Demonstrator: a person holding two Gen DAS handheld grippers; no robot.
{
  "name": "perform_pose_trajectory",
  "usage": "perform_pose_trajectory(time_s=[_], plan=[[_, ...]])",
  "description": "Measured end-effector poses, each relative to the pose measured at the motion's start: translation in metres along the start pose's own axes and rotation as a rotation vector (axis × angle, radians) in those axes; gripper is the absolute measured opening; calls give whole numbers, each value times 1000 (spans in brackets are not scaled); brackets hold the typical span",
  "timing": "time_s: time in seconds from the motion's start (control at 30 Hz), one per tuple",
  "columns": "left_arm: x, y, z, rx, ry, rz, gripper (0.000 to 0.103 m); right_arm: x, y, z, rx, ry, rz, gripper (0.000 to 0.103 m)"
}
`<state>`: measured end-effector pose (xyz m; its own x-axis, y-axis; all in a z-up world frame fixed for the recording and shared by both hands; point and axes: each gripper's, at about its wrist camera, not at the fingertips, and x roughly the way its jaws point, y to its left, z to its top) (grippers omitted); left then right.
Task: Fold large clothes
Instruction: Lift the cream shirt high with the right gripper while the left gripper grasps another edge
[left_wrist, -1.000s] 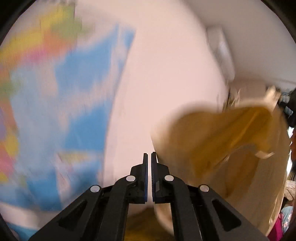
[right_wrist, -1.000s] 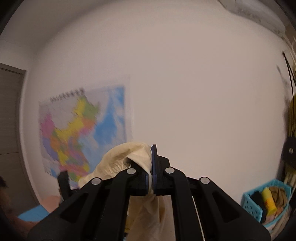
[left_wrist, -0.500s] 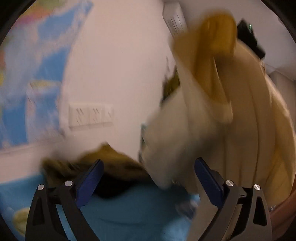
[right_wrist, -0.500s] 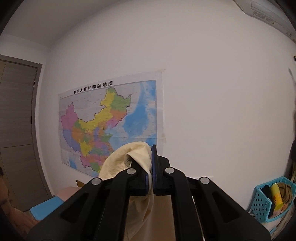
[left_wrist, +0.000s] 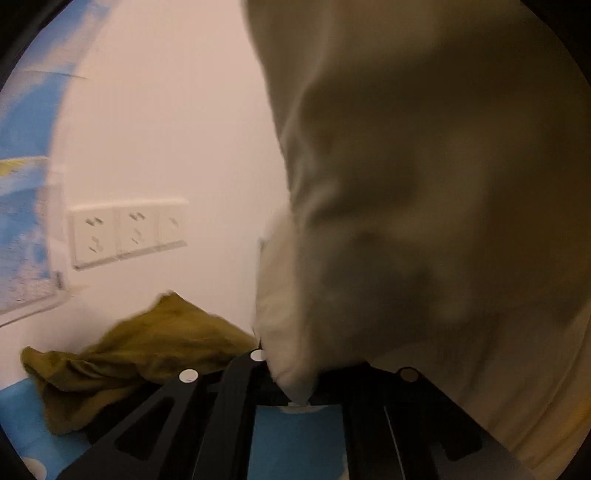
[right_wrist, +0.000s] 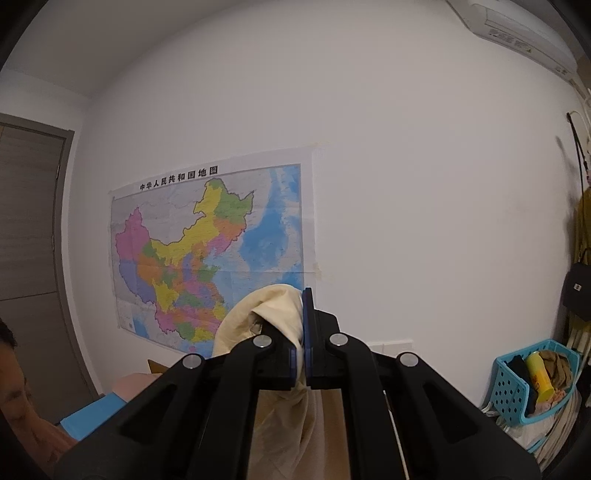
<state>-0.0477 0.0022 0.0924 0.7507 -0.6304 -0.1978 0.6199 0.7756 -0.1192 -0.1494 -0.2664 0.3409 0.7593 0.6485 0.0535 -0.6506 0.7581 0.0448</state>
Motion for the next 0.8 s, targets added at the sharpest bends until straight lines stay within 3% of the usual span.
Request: perform_pose_trajectory(time_s=[0.1, 0.17, 0.3, 0.4, 0.53, 0.67, 0.8], plan=[[-42, 20, 30, -95, -105, 18, 1, -22, 1, 5, 8, -43, 1, 3], [-76, 23, 50, -106, -173, 43, 1, -39, 4, 10, 6, -78, 16, 3], [-162, 10, 94, -49, -320, 128, 1, -70, 7, 15, 19, -135, 27, 3], [-226, -16, 119, 43, -380, 241, 1, -79, 4, 9, 54, -136, 51, 3], [-297, -54, 139, 142, -386, 456, 2, -67, 5, -10, 114, -81, 130, 3], [-348, -97, 143, 223, -323, 686, 2, -51, 17, -29, 162, -49, 266, 3], [-378, -117, 148, 238, -277, 837, 2, -22, 32, -41, 193, -19, 410, 3]])
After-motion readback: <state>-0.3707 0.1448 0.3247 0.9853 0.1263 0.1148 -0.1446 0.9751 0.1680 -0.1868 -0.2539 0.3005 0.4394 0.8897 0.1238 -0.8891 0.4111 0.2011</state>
